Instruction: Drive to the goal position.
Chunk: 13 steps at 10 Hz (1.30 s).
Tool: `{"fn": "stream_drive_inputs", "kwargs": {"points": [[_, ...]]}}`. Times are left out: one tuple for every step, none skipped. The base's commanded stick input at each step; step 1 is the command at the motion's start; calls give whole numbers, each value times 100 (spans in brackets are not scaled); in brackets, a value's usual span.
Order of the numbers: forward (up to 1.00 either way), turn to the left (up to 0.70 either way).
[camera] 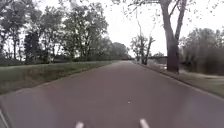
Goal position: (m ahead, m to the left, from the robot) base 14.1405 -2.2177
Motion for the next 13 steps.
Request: {"fn": "stream_drive_inputs", "kwargs": {"points": [[70, 0], [70, 0], [70, 0], [70, 0], [70, 0], [70, 0], [70, 0], [70, 0], [70, 0], [70, 0], [70, 0], [70, 0], [70, 0]]}}
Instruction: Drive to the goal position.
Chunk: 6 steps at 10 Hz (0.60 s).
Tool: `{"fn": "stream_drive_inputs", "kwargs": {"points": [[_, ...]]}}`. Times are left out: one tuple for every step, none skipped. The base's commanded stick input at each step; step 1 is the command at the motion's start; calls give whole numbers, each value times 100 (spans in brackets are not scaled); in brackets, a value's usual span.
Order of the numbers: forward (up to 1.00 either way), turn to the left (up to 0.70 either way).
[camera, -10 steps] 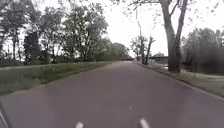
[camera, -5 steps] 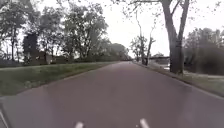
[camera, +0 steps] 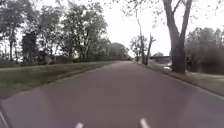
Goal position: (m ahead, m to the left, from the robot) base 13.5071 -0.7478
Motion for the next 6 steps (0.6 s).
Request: {"fn": "stream_drive_inputs", "kwargs": {"points": [[70, 0], [70, 0], [70, 0], [70, 0], [70, 0], [70, 0]]}}
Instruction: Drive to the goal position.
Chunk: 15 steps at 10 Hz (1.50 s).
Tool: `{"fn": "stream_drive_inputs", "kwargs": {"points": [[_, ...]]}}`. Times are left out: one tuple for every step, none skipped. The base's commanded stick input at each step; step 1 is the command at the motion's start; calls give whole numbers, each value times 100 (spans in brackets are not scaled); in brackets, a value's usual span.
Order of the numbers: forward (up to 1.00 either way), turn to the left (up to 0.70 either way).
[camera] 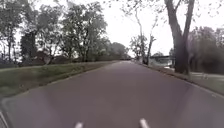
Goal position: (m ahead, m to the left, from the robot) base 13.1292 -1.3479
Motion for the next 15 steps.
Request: {"fn": "stream_drive_inputs", "kwargs": {"points": [[70, 0], [70, 0], [70, 0], [70, 0], [70, 0], [70, 0], [70, 0], [70, 0], [70, 0], [70, 0], [70, 0], [70, 0], [70, 0], [70, 0], [70, 0]]}}
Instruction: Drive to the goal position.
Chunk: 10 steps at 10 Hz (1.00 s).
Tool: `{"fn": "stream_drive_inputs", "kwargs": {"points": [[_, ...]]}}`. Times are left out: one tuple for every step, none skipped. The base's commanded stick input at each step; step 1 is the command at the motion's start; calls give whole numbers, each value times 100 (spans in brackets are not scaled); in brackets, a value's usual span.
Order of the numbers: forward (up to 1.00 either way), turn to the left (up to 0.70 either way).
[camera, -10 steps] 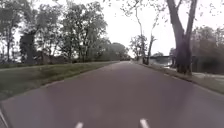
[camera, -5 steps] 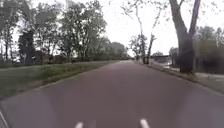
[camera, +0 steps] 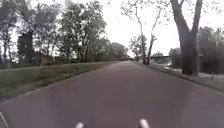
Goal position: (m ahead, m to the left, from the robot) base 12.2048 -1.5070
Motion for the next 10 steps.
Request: {"fn": "stream_drive_inputs", "kwargs": {"points": [[70, 0], [70, 0], [70, 0], [70, 0], [70, 0], [70, 0], [70, 0], [70, 0], [70, 0], [70, 0]]}}
